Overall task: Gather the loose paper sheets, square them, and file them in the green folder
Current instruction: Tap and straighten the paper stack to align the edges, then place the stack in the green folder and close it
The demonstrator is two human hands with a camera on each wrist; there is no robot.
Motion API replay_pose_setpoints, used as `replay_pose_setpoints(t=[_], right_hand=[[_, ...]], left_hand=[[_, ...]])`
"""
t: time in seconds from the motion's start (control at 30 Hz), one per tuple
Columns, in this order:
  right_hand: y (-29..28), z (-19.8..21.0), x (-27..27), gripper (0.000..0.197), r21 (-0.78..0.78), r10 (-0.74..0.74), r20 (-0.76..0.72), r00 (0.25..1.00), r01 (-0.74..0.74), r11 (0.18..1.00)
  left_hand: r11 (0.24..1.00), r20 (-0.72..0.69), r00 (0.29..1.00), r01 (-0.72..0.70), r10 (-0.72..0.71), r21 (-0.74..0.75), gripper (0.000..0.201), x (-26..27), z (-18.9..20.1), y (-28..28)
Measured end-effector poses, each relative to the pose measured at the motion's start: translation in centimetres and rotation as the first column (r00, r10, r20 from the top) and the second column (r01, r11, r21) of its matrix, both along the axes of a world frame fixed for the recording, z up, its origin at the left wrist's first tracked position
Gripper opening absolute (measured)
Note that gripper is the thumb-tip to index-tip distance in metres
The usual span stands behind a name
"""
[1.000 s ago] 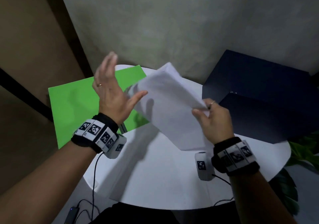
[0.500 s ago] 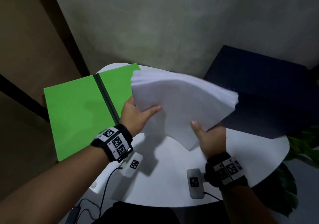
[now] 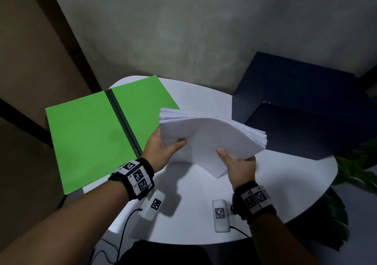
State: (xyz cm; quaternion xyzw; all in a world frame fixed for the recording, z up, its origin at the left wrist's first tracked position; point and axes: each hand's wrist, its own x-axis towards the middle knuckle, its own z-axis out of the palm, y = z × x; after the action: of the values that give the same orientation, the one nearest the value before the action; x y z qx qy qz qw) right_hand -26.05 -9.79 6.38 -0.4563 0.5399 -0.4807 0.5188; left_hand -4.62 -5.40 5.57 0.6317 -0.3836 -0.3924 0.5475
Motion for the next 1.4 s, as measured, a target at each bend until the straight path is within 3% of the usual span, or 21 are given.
replay_pose_setpoints(t=[0.2,0.27,0.37,0.47,0.53,0.6,0.63,0.73,0.9,1.0,1.07,1.17,1.23,1.33,1.4], right_hand=[[-1.1,0.9,-0.2,0.028,-0.044,0.024,-0.053,0.998,-0.027,0.999],[-1.2,-0.2,-0.4,0.033,-0.021,0.050,-0.083,0.995,-0.052,0.998],[-0.2,-3.6,-0.1,0.019,0.123,0.110,-0.172,0.979,-0.089,0.988],[-0.1,-6.7,-0.4,0.018,0.181,0.087,-0.231,0.969,-0.045,0.982],[-0.1,-8.5,-0.6,0.028,0.254,0.131,-0.332,0.934,-0.045,0.966],[0.4,-10.3,-0.4,0.033,0.361,0.271,-0.422,0.865,-0.114,0.926],[0.8,-11.0,-0.4,0.034,0.395,0.320,-0.436,0.841,-0.140,0.908],[1.1,-11.7,-0.4,0.034,0.408,0.340,-0.459,0.821,-0.144,0.901],[1.3,-11.7,-0.4,0.037,0.432,0.361,-0.449,0.817,-0.155,0.888],[0.7,-12.2,-0.8,0.046,0.469,0.277,-0.381,0.882,-0.074,0.880],[0.3,-12.6,-1.2,0.039,0.505,0.243,-0.354,0.903,-0.034,0.863],[0.3,-12.6,-1.1,0.014,0.550,0.313,-0.255,0.915,-0.129,0.825],[0.4,-12.0,-0.4,0.022,0.537,0.348,-0.194,0.917,-0.197,0.820],[-0.3,-10.7,0.9,0.038,0.422,0.371,-0.315,0.874,-0.221,0.879],[-1.4,-9.9,1.7,0.039,0.364,0.348,-0.389,0.853,-0.205,0.909]], left_hand=[[0.997,0.013,0.997,-0.074,0.074,0.015,0.040,0.8,1.1,-0.4],[0.991,0.010,0.999,-0.039,0.037,0.131,0.036,1.2,0.2,-0.3],[0.921,0.045,0.999,-0.009,-0.010,0.390,0.032,1.1,-2.8,0.7],[0.886,0.025,1.000,-0.028,0.019,0.463,0.033,1.1,-5.2,1.2],[0.870,0.024,0.996,-0.090,0.089,0.484,0.033,0.9,-6.2,1.5],[0.839,0.104,0.994,-0.073,0.019,0.539,0.040,0.3,-7.3,1.5],[0.821,0.126,0.992,-0.048,-0.029,0.570,0.044,-0.2,-7.8,1.5],[0.781,0.112,0.994,-0.072,0.003,0.621,0.053,-0.6,-9.0,1.5],[0.761,0.127,0.990,-0.037,-0.060,0.648,0.045,-0.8,-9.0,1.8],[0.751,0.139,0.990,-0.074,-0.023,0.656,0.040,-0.5,-9.6,1.3],[0.735,0.144,0.989,-0.112,0.020,0.668,0.029,-0.2,-9.9,1.4],[0.748,0.152,0.988,-0.104,0.004,0.655,0.022,0.4,-10.2,1.6],[0.761,0.165,0.986,-0.086,-0.028,0.643,0.026,1.0,-9.9,1.5],[0.766,0.223,0.972,-0.084,-0.079,0.638,0.032,2.8,-9.9,1.0],[0.796,0.310,0.951,-0.186,-0.002,0.576,0.033,5.4,-9.7,1.0]])
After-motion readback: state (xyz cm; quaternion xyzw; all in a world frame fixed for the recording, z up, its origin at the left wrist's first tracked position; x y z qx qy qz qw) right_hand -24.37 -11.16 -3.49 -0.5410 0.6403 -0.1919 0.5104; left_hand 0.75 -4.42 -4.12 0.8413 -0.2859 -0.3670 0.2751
